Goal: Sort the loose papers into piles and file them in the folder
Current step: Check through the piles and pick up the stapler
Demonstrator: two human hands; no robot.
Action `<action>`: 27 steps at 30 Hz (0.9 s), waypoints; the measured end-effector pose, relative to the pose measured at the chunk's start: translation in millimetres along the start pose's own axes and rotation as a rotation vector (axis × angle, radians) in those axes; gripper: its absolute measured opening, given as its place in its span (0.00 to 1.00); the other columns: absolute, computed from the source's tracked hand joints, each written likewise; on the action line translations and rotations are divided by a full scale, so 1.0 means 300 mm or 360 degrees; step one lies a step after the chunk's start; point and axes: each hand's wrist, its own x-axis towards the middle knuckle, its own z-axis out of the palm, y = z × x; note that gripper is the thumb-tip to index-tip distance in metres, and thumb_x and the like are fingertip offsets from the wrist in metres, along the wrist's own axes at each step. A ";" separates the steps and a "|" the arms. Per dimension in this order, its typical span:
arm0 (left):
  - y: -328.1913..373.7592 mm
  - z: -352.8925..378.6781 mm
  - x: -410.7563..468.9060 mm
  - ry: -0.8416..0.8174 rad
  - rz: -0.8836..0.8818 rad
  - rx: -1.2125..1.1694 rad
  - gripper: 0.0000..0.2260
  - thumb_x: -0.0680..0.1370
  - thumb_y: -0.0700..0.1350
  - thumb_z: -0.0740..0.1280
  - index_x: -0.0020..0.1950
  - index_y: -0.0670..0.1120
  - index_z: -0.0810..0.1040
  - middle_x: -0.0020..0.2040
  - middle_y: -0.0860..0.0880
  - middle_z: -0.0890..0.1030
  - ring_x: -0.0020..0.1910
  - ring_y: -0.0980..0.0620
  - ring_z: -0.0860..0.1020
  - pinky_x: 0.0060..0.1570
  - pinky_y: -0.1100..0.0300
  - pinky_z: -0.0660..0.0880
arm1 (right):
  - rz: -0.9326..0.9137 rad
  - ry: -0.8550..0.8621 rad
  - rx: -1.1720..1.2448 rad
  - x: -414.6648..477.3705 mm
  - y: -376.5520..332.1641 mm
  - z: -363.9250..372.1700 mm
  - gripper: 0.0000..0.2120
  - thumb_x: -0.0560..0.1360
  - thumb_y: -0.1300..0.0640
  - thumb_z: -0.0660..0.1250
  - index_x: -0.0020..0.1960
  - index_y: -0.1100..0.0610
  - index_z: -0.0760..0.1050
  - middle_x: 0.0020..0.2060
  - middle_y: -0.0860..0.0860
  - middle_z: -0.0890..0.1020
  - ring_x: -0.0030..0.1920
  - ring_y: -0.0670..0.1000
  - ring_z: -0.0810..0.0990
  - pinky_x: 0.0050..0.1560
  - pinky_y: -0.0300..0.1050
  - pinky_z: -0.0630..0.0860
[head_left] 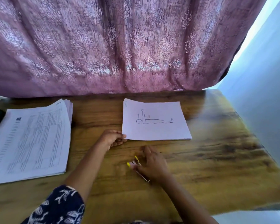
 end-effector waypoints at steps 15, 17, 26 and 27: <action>-0.098 0.058 -0.050 0.0131 0.0035 -0.0133 0.06 0.73 0.32 0.71 0.43 0.41 0.76 0.28 0.50 0.82 0.27 0.56 0.82 0.25 0.67 0.76 | 0.0258 0.0008 0.0430 -0.051 0.096 0.000 0.18 0.76 0.46 0.67 0.62 0.54 0.75 0.54 0.51 0.78 0.55 0.54 0.77 0.52 0.45 0.69; -0.117 0.073 -0.056 0.0134 0.0016 -0.0192 0.07 0.73 0.33 0.71 0.47 0.40 0.76 0.29 0.50 0.83 0.28 0.55 0.82 0.26 0.66 0.76 | 0.0289 0.0018 0.0506 -0.062 0.110 -0.001 0.15 0.78 0.47 0.65 0.61 0.53 0.76 0.51 0.51 0.78 0.52 0.54 0.78 0.50 0.46 0.70; -0.163 0.156 -0.109 0.0252 0.0156 -0.0166 0.08 0.74 0.32 0.70 0.40 0.42 0.76 0.37 0.47 0.82 0.28 0.56 0.82 0.26 0.68 0.75 | 0.0213 0.0461 0.0217 -0.060 0.098 0.058 0.15 0.80 0.48 0.60 0.48 0.59 0.77 0.43 0.53 0.74 0.42 0.55 0.76 0.38 0.45 0.67; -0.165 0.160 -0.115 0.0255 0.0156 -0.0165 0.08 0.74 0.32 0.70 0.40 0.43 0.76 0.36 0.48 0.82 0.28 0.56 0.82 0.25 0.68 0.75 | 0.0199 0.0480 0.0200 -0.061 0.093 0.062 0.15 0.80 0.47 0.59 0.48 0.58 0.77 0.42 0.52 0.75 0.42 0.54 0.76 0.38 0.44 0.68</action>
